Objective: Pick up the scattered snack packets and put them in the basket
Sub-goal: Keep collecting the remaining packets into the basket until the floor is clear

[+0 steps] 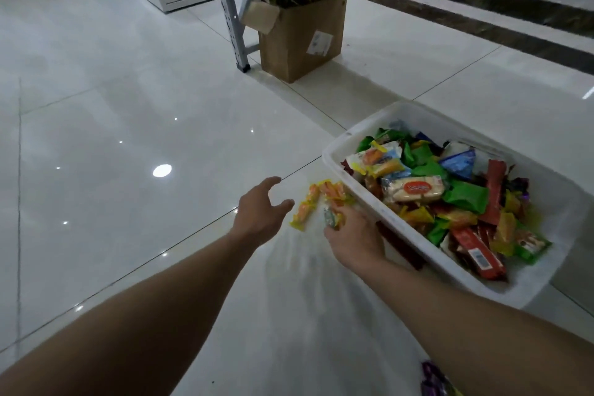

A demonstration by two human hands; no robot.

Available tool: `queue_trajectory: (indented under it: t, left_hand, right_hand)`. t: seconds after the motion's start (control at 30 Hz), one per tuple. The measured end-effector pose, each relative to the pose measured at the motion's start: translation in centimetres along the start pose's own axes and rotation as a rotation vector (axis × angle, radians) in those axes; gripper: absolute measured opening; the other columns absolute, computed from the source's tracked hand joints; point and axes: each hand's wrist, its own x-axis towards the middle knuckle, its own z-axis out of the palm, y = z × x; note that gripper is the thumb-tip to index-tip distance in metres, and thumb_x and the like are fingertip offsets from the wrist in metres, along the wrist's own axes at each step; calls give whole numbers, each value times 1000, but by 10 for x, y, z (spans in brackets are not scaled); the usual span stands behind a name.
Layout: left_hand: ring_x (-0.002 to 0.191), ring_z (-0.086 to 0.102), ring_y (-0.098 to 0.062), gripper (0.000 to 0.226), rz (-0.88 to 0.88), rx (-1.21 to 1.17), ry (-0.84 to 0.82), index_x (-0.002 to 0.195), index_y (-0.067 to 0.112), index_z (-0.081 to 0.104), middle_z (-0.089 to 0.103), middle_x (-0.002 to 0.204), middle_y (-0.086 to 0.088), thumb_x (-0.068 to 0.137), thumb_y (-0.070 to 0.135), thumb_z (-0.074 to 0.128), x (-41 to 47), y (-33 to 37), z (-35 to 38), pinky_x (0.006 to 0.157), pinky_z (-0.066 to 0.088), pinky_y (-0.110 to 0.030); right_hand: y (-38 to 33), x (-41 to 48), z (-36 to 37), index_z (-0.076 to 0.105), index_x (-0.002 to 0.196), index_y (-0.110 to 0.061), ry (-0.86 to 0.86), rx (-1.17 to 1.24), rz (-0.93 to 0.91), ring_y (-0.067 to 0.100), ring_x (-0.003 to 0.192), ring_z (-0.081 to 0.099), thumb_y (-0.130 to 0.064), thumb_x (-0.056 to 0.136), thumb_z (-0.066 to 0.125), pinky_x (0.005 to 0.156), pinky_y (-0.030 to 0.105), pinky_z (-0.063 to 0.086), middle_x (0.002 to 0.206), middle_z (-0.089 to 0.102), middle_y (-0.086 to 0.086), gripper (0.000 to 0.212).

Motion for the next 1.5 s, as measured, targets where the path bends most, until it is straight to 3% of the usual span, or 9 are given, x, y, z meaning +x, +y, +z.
queue_trajectory:
  t: [0.23,0.47,0.57,0.67,0.77,0.93,1.2,1.33,1.5]
  left_hand:
    - [114,55,-20,53,44,67,-122,134,28,52,55,133,-3,84,33,69,29,-33,19,99,42,-33]
    - [109,57,-22,55,106,145,-243,136,29,49,52,128,-8,84,28,68,55,-45,40,90,41,-27]
    - [106,56,-26,54,150,212,-296,135,31,50,52,120,-11,84,26,66,58,-50,54,86,41,-27]
    - [113,49,-29,49,179,270,-316,134,31,51,50,118,-13,87,29,64,59,-50,66,91,45,-36]
    - [110,48,-30,41,167,321,-332,130,31,52,46,115,-10,89,28,60,58,-47,75,88,47,-40]
    - [95,54,-32,30,154,339,-320,118,24,52,50,104,-11,90,14,54,44,-47,73,72,41,-32]
    - [85,62,-24,29,52,76,-202,106,23,59,66,97,-8,83,8,68,20,-40,43,69,47,-29]
    - [55,62,5,24,53,-92,-113,98,24,60,66,82,-5,87,2,61,15,-13,26,49,48,-19]
    - [67,68,-17,24,87,-208,-35,95,24,62,66,85,-6,85,2,64,9,35,16,54,52,-29]
  right_hand:
    - [13,37,26,45,137,-31,38,-107,88,24,128,44,-28,96,52,95,40,44,138,48,0,42]
    - [8,72,45,53,128,-31,52,-182,82,28,122,47,-17,95,51,89,40,46,130,55,2,35]
    - [8,81,48,57,124,-29,75,-129,137,30,119,52,-20,95,52,90,39,49,129,57,4,31]
    - [7,84,51,58,103,-27,94,-48,196,29,105,58,-32,90,59,86,40,50,114,63,4,14]
    - [6,84,52,52,96,-27,70,7,216,27,103,57,-36,80,70,87,40,50,109,62,2,26]
    - [8,76,56,65,101,-24,2,-32,184,24,99,59,-35,73,72,88,38,51,107,63,2,31]
    - [4,37,33,74,93,-15,30,184,41,16,87,63,-18,82,73,77,26,49,92,71,2,12]
    - [-14,19,4,74,104,-15,33,367,-9,8,84,65,-18,80,76,74,20,52,96,73,-2,25]
    - [-26,6,-40,72,109,-13,200,485,-8,10,89,63,-14,83,73,76,21,47,92,69,-4,26]
